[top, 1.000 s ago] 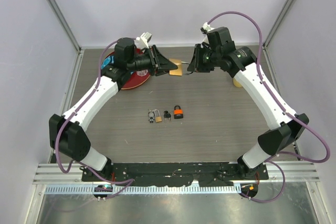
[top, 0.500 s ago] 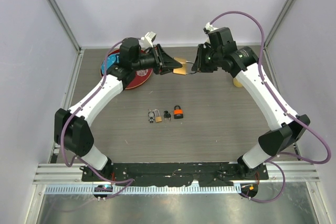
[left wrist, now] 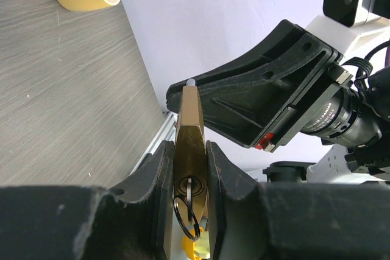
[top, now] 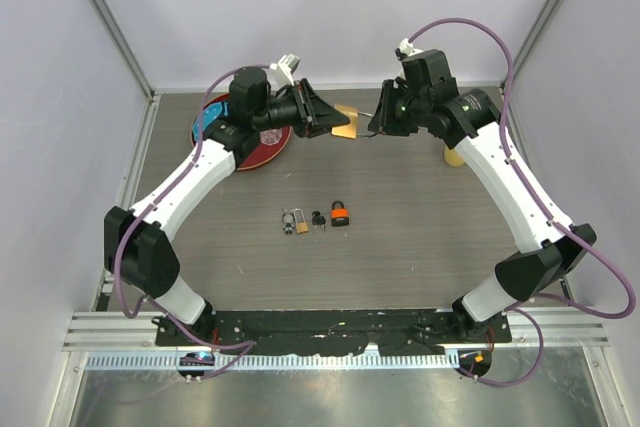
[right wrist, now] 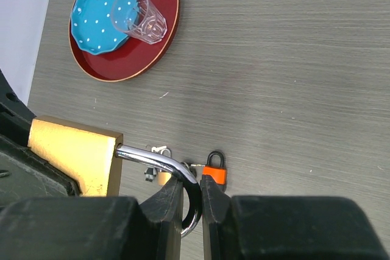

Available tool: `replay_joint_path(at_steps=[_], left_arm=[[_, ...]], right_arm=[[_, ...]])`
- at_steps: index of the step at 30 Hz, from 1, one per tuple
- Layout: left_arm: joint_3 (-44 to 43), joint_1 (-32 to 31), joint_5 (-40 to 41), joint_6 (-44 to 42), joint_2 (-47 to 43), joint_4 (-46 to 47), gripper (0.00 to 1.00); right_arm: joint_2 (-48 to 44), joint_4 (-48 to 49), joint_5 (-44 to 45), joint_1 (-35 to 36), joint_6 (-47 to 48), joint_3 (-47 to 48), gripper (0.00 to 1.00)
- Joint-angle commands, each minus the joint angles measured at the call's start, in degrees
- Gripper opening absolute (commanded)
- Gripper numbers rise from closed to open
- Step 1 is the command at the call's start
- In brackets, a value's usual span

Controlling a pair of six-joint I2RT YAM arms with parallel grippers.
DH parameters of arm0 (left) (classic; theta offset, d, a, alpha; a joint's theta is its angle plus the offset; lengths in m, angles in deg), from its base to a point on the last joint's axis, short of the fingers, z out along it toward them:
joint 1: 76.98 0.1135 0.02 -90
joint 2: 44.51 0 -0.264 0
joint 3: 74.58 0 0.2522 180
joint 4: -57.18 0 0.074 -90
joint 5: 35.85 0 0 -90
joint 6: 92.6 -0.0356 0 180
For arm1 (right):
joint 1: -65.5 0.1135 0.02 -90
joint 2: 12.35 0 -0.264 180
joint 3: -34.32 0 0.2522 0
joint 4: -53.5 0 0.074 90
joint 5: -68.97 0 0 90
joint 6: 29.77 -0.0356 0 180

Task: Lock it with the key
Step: Lock the lock.

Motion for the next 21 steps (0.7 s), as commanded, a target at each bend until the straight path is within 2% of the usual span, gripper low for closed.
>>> replay_joint_path(at_steps=[1, 6, 8, 21], left_arm=[[-0.05, -11.76, -2.86, -2.98, 3.88, -4.59, 0.0], [-1.02, -12.73, -1.36, -5.7, 4.76, -8.45, 0.0], [-1.37, -13.08, -1.35, -7.02, 5.02, -10.48, 0.0], [0.91, -13.17, -8.55, -6.67, 3.0, -9.51, 0.0]], right_arm=[[-1.17, 34.52, -29.91, 7.33, -14.16, 6.53, 0.02], [-1.52, 43.92, -32.72, 7.42, -20.67, 4.15, 0.02], [-1.43, 44.55, -32.55, 7.42, -21.12, 4.23, 0.02], [-3.63, 38.05, -29.65, 1.8, -14.18, 1.6, 0.02]])
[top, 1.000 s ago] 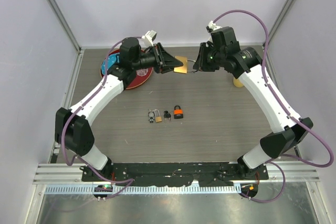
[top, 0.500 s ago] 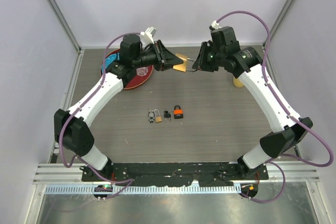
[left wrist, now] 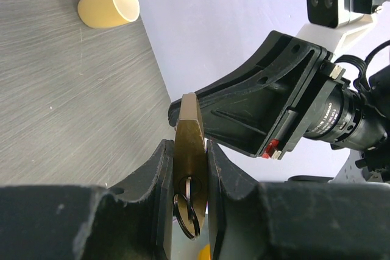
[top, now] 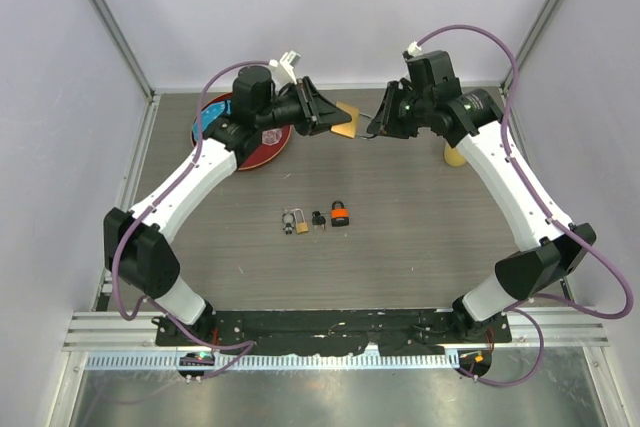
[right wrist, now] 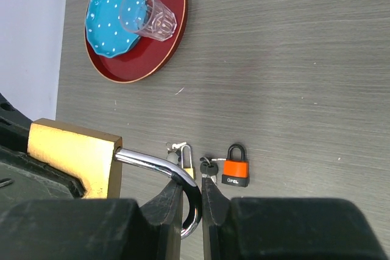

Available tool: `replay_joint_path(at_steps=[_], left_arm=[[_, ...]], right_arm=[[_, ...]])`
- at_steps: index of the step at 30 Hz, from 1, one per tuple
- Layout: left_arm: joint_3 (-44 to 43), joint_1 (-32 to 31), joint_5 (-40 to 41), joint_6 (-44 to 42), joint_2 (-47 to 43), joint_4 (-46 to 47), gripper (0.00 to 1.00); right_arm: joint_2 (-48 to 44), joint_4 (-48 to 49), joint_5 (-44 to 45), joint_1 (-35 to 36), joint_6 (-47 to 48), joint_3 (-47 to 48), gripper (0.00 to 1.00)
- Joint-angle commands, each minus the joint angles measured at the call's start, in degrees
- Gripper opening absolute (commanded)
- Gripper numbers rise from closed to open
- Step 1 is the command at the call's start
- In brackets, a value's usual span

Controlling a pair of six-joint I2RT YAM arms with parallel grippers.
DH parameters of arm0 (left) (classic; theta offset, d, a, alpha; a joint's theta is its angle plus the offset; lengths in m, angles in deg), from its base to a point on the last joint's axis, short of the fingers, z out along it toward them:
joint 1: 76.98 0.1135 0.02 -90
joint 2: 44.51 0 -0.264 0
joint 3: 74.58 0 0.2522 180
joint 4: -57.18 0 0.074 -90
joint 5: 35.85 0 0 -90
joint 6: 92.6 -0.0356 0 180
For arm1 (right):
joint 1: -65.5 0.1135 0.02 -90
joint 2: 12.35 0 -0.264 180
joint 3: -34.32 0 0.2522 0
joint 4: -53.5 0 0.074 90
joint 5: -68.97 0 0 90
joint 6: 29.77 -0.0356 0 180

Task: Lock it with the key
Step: Lock the lock.

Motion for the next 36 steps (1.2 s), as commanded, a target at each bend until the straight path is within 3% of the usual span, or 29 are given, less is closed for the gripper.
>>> replay_joint_path(at_steps=[1, 25, 36], left_arm=[[3.69, -11.66, -14.99, -2.46, 3.05, -5.34, 0.0], [6.24, -11.48, -21.41, 0.88, 3.31, -1.83, 0.0], [7.38, -11.48, -21.23, 5.89, 4.54, 4.76, 0.0]], right_arm=[[-3.8, 37.87, -25.89, 2.74, -7.27, 2.49, 0.02], [-3.89, 40.33, -29.32, -3.51, -9.47, 2.58, 0.02], [-4.24, 40.6, -29.84, -3.69, -9.47, 2.93, 0.02]])
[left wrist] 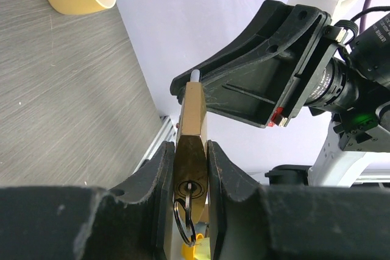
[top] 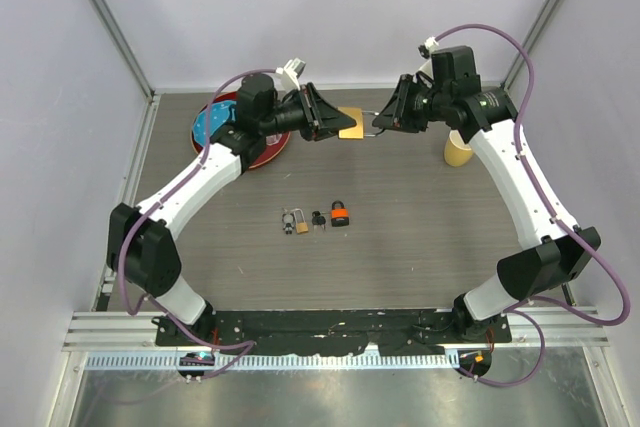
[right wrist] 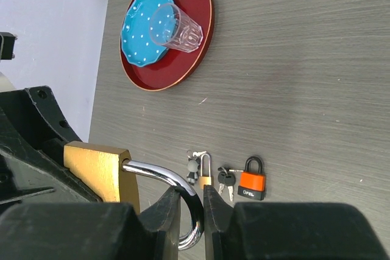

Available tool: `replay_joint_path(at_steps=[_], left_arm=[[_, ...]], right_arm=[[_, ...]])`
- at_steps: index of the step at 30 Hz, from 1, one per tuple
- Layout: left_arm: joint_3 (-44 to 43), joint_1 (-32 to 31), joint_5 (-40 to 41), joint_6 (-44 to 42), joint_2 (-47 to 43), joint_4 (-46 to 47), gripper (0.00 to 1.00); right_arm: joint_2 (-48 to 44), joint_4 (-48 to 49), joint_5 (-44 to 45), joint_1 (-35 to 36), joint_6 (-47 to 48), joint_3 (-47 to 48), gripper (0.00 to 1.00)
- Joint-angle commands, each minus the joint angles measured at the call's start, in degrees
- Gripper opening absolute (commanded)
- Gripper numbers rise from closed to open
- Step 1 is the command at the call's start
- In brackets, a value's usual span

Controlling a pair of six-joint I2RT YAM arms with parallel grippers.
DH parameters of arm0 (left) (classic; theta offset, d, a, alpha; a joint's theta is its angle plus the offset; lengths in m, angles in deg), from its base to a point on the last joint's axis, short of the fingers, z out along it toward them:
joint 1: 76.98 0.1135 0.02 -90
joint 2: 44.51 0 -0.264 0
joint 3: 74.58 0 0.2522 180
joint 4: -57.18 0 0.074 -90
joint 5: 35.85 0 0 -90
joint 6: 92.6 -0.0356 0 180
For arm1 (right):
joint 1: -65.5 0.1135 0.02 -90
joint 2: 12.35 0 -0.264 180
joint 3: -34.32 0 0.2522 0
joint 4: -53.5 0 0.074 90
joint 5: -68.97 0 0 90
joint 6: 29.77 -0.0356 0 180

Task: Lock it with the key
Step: Lock the lock.

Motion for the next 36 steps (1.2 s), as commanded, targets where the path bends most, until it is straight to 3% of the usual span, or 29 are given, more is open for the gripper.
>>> replay_joint_path(at_steps=[1, 6, 13, 22, 28, 34, 36], left_arm=[[2.4, -11.03, -16.84, 1.21, 4.08, -2.84, 0.0], [-0.41, -11.03, -15.43, -0.97, 5.22, -5.89, 0.0], [-0.07, -10.59, -13.5, -3.09, 4.0, -8.63, 0.0], [8.55, -1.63, -8.66, 0.96, -2.95, 0.76, 0.0], [8.82, 2.68, -11.91, 1.04, -4.44, 1.3, 0.0], [7.5, 4.53, -15.51, -0.97, -5.32, -0.36, 0.0], [7.41, 4.71, -16.74, -1.33, -6.02, 0.15, 0.0]], right_arm=[[-3.24, 37.16, -16.73, 3.94, -11.63, 5.81, 0.02], [-2.54, 40.86, -19.81, 3.85, -15.94, 5.9, 0.02], [-2.53, 37.36, -19.37, 3.59, -12.61, 6.26, 0.02], [-7.36, 37.08, -20.16, 2.71, -9.97, -7.0, 0.06], [-9.3, 37.08, -21.04, 2.0, -9.09, -10.35, 0.26], [-9.57, 37.08, -22.71, -0.63, -8.21, -10.8, 0.6], [-9.39, 37.08, -24.11, -1.77, -7.51, -10.71, 0.67]])
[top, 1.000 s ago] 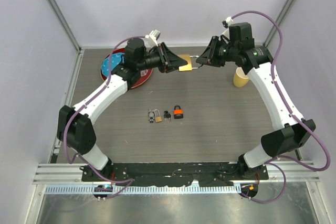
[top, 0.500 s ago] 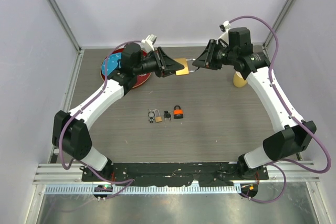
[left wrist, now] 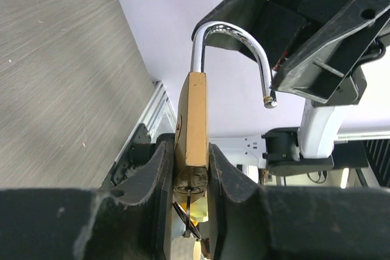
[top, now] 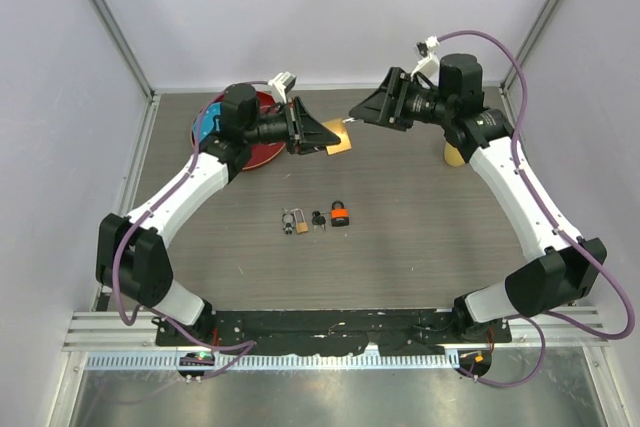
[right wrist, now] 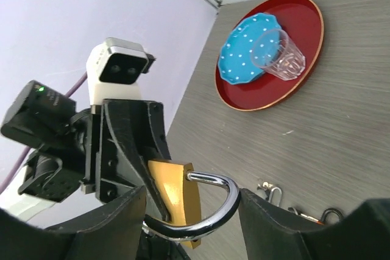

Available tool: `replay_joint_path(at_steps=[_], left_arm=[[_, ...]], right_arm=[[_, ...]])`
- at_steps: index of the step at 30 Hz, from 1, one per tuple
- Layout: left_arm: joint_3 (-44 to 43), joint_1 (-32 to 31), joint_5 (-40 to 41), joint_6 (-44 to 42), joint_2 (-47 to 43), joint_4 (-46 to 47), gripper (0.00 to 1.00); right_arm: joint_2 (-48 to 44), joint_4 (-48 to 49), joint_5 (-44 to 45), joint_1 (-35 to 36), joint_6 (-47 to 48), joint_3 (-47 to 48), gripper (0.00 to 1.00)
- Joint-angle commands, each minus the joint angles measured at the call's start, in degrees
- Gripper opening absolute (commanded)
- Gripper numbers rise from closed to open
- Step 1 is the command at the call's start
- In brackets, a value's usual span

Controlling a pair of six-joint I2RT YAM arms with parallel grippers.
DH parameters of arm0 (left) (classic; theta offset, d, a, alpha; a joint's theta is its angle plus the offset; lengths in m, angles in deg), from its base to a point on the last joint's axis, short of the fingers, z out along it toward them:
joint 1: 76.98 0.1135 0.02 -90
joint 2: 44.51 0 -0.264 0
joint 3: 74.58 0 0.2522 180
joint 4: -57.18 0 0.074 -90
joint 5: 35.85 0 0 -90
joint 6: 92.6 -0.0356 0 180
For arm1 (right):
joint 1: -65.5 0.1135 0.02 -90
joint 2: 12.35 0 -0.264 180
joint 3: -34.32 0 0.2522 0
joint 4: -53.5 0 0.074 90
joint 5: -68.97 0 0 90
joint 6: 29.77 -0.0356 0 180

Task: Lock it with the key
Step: Lock the lock.

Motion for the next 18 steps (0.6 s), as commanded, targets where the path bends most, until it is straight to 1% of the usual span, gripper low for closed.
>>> replay_joint_path(at_steps=[1, 4, 7, 8, 11, 15, 18], left_arm=[[-0.72, -0.21, -6.65, -2.53, -1.87, -2.42, 0.0], [-1.51, 0.32, -7.18, -4.54, -2.66, -3.91, 0.0], [-2.83, 0.49, -7.71, -6.57, -3.28, -4.8, 0.0], [-3.18, 0.67, -7.88, -7.27, -3.37, -7.23, 0.0], [-4.59, 1.46, -7.62, -10.08, -4.16, -10.15, 0.0], [-5.38, 1.99, -9.72, -11.15, -4.78, -9.55, 0.0], [-6.52, 1.9, -12.53, -10.1, -4.16, -8.41, 0.0]], right_arm=[[-3.97, 12.73, -9.25, -0.94, -1.34, 3.06, 0.72], [-3.8, 12.73, -10.39, -1.39, -0.46, 3.24, 0.78], [-3.71, 12.47, -10.49, -1.47, 0.06, 2.72, 0.78], [-3.88, 12.3, -10.4, -1.65, 0.24, 2.36, 0.78], [-4.23, 12.29, -10.31, -2.53, 0.33, 0.96, 0.79], [-3.36, 13.08, -14.7, -2.71, 0.51, 0.34, 0.8], [-3.27, 13.7, -18.04, -2.79, 1.03, -1.06, 0.8]])
